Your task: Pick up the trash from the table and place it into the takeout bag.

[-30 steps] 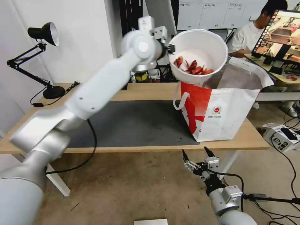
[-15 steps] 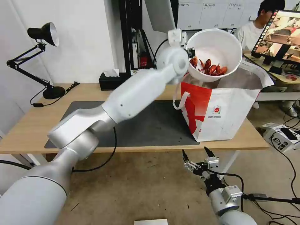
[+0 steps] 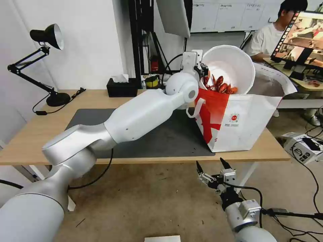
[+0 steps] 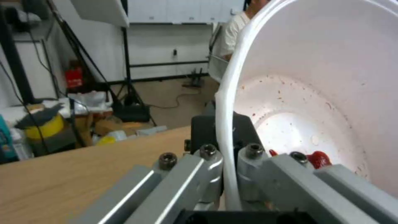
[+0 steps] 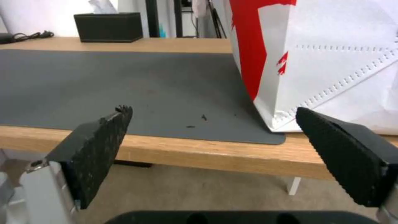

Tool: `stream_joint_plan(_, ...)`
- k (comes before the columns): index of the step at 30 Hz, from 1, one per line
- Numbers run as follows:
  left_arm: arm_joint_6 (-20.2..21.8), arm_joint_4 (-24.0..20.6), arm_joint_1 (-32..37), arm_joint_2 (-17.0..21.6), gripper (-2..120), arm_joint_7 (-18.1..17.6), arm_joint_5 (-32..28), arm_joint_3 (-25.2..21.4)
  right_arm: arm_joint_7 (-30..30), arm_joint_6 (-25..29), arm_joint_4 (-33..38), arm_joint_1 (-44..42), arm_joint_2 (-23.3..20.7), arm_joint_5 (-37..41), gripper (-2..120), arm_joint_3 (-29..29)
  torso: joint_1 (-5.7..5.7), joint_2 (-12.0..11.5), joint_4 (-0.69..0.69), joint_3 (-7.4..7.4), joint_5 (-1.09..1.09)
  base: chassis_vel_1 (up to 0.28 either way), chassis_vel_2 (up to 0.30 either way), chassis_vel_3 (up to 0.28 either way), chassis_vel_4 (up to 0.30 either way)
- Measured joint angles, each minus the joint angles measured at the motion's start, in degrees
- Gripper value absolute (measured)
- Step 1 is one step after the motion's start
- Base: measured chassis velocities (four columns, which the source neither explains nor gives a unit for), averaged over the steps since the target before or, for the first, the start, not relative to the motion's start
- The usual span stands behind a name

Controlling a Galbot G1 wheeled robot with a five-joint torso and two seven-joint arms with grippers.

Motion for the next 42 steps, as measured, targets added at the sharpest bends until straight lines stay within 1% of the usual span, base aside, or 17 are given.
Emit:
stream_joint_plan(3,1.5,-0.3,-0.1,-0.2,0,0.0,-2.9,-0.3,0.0,0.0,0.0,0.0,0.0,0.0,100,0.0,0.00,0.0,0.00,0.00,0.00,0.000,0.000,0.000,0.000)
stream_joint_plan(6,5.3,-0.4,-0.3,-0.8,0,-1.1,-7.4,-1.5,0.0,0.0,0.0,0.0,0.0,0.0,100,0.0,0.00,0.0,-0.02,-0.01,0.00,0.000,0.000,0.000,0.000)
stream_joint_plan(11,8.7,-0.3,-0.4,-0.3,0,0.7,-9.3,-1.6,0.0,0.0,0.0,0.0,0.0,0.0,100,0.0,0.00,0.0,-0.01,0.00,0.00,0.000,0.000,0.000,0.000)
stream_joint_plan(14,12.7,-0.6,-0.5,0.9,0,2.4,-9.5,-1.0,0.0,0.0,0.0,0.0,0.0,0.0,100,0.0,0.00,0.0,0.00,0.00,0.00,0.000,0.000,0.000,0.000)
stream_joint_plan(16,13.4,-0.7,-0.5,1.1,0,2.4,-9.5,-0.9,0.0,0.0,0.0,0.0,0.0,0.0,100,0.0,0.00,0.0,0.00,0.00,0.00,0.000,0.000,0.000,0.000)
stream_joint_plan(20,14.7,-1.1,-0.6,1.5,14,2.7,-9.5,-0.8,0.0,0.0,0.0,0.0,0.0,0.0,100,0.0,0.00,0.0,-0.01,0.00,0.00,0.000,0.000,0.000,0.000)
stream_joint_plan(22,14.7,-1.2,-0.7,1.6,24,3.8,-9.6,-0.8,0.0,0.0,0.0,0.0,0.0,0.0,100,0.0,0.00,0.0,-0.01,0.00,0.00,0.000,0.000,0.000,0.000)
stream_joint_plan(26,14.7,-1.3,-0.9,1.6,30,4.1,-9.7,-0.8,0.0,0.0,0.0,0.0,0.0,0.0,100,0.0,0.00,0.0,-0.01,0.00,0.00,0.000,0.000,0.000,0.000)
stream_joint_plan(30,14.5,-1.4,-1.4,1.4,53,4.5,-10.6,-0.9,0.0,0.0,0.0,0.0,0.0,0.0,100,0.0,0.00,0.0,-0.01,0.00,0.00,0.000,0.000,0.000,0.000)
stream_joint_plan(31,14.5,-1.4,-1.4,1.4,53,4.5,-10.6,-0.9,0.0,0.0,0.0,0.0,0.0,0.0,100,0.0,0.00,0.0,-0.01,0.00,0.00,0.000,0.000,0.000,0.000)
stream_joint_plan(33,13.3,-1.5,-1.5,1.4,63,5.3,-10.7,-1.4,0.0,0.0,0.0,0.0,0.0,0.0,100,0.0,0.00,0.0,-0.01,0.00,0.00,0.000,0.000,0.000,0.000)
stream_joint_plan(34,13.3,-1.5,-1.5,1.4,63,5.3,-10.7,-1.4,0.0,0.0,0.0,0.0,0.0,0.0,100,0.0,0.00,0.0,-0.01,0.00,0.00,0.000,0.000,0.000,0.000)
stream_joint_plan(37,8.9,-2.7,-1.4,2.5,78,8.5,-9.9,-2.0,0.0,0.0,0.0,0.0,0.0,0.0,100,0.0,0.00,0.0,-0.02,0.00,0.00,0.000,0.000,0.000,0.000)
stream_joint_plan(38,8.9,-2.7,-1.4,2.5,78,8.5,-9.9,-2.0,0.0,0.0,0.0,0.0,0.0,0.0,100,0.0,0.00,0.0,-0.02,0.00,0.00,0.000,0.000,0.000,0.000)
stream_joint_plan(40,4.4,-4.4,-1.0,4.4,86,11.0,-8.3,-1.9,0.0,0.0,0.0,0.0,0.0,0.0,100,0.0,0.00,0.0,-0.02,0.00,0.01,0.000,0.000,0.000,0.000)
stream_joint_plan(41,3.1,-5.2,-0.7,5.2,91,11.4,-8.0,-2.0,0.0,0.0,0.0,0.0,0.0,0.0,100,0.0,0.00,0.0,-0.01,0.00,0.01,0.000,0.000,0.000,0.000)
stream_joint_plan(42,3.1,-5.2,-0.7,5.2,91,11.4,-8.0,-2.0,0.0,0.0,0.0,0.0,0.0,0.0,100,0.0,0.00,0.0,-0.01,0.00,0.01,0.000,0.000,0.000,0.000)
